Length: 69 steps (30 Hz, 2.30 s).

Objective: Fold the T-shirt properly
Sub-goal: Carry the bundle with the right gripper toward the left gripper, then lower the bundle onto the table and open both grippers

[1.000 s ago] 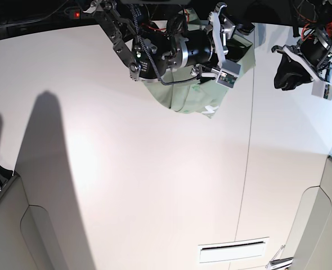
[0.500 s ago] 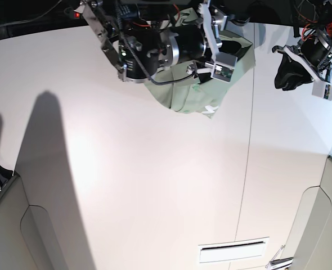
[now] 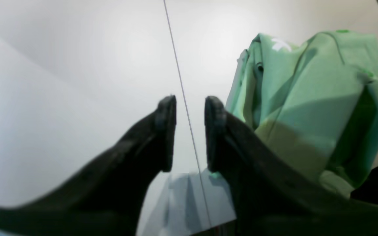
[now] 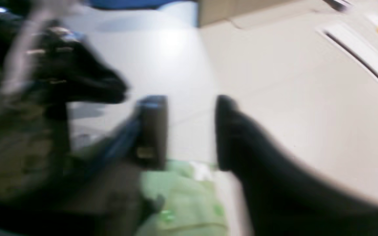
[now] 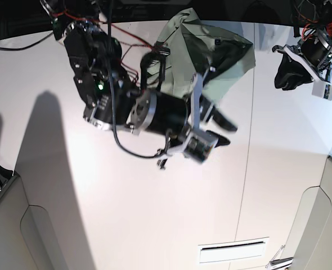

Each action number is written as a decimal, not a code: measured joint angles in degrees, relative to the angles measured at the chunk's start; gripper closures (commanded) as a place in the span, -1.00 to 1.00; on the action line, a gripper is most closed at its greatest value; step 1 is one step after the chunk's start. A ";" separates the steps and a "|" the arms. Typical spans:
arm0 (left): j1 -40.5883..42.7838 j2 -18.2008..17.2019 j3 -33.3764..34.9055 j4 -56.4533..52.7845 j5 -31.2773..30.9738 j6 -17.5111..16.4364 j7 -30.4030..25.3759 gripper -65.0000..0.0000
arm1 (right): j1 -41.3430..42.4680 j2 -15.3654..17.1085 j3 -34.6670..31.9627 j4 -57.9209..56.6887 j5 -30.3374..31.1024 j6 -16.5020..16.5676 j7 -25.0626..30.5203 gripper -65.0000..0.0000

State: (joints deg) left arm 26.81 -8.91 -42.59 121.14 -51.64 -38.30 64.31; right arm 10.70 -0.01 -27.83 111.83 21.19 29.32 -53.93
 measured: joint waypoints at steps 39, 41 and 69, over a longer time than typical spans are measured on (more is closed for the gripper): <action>4.61 -0.15 28.00 -0.59 -4.81 -1.40 10.58 1.00 | 23.28 -7.89 -8.41 -59.56 2.34 4.13 11.52 1.00; 4.63 -0.15 28.00 -2.64 -0.55 -1.38 8.85 1.00 | 23.23 -7.93 -8.41 -60.41 2.34 4.13 11.54 1.00; -20.44 -13.03 29.81 -31.63 24.02 -1.33 -15.50 1.00 | 8.17 6.38 -7.91 -51.54 28.26 5.92 -3.19 1.00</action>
State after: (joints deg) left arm 6.37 -21.93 -12.78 89.52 -27.62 -39.64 48.82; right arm 18.87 6.37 -35.75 60.29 49.45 35.24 -57.12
